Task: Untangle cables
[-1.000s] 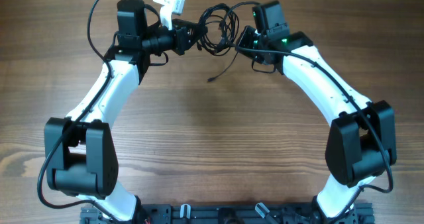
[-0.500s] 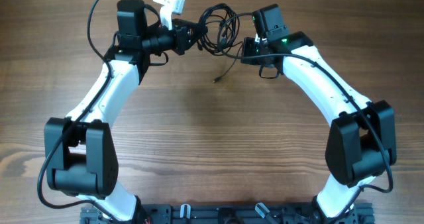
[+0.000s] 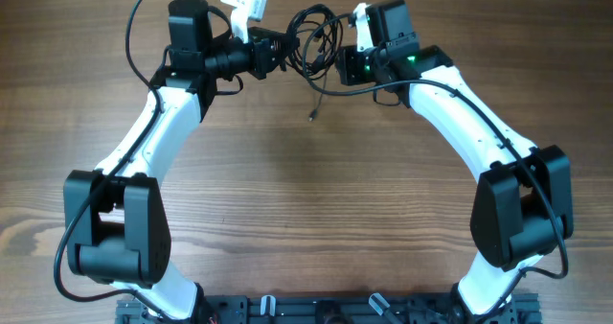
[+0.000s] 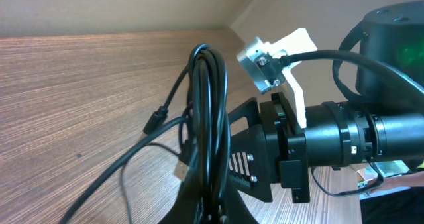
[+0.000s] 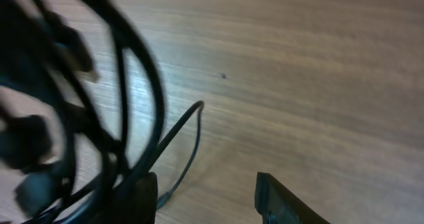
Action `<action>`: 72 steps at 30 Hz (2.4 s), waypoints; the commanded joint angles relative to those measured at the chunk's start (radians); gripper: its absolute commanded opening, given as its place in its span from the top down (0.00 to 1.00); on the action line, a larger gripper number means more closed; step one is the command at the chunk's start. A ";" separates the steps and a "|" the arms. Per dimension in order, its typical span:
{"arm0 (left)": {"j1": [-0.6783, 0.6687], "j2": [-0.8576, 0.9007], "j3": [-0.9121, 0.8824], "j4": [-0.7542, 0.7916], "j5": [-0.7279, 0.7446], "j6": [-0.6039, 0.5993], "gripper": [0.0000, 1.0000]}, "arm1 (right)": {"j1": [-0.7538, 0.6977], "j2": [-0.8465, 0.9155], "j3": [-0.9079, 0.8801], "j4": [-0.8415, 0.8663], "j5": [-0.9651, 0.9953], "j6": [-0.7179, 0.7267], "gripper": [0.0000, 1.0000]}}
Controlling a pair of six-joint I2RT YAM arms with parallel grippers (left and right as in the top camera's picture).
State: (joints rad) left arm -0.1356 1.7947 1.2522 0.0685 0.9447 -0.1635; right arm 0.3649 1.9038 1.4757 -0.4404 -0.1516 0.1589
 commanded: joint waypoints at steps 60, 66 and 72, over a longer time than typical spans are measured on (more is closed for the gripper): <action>0.047 -0.052 0.010 0.048 0.066 -0.167 0.96 | 0.134 0.135 -0.004 0.258 0.104 1.520 0.33; 0.047 -0.052 0.010 0.048 0.065 -0.167 0.96 | 0.171 0.135 -0.004 0.249 0.071 1.554 0.33; 0.047 -0.052 0.010 0.051 0.064 -0.166 0.96 | 0.176 0.135 -0.004 0.238 0.072 1.550 0.96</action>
State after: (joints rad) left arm -0.0856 1.7744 1.2522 0.1066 0.9787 -0.3214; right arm 0.5339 2.0144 1.4754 -0.1978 -0.0525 1.7031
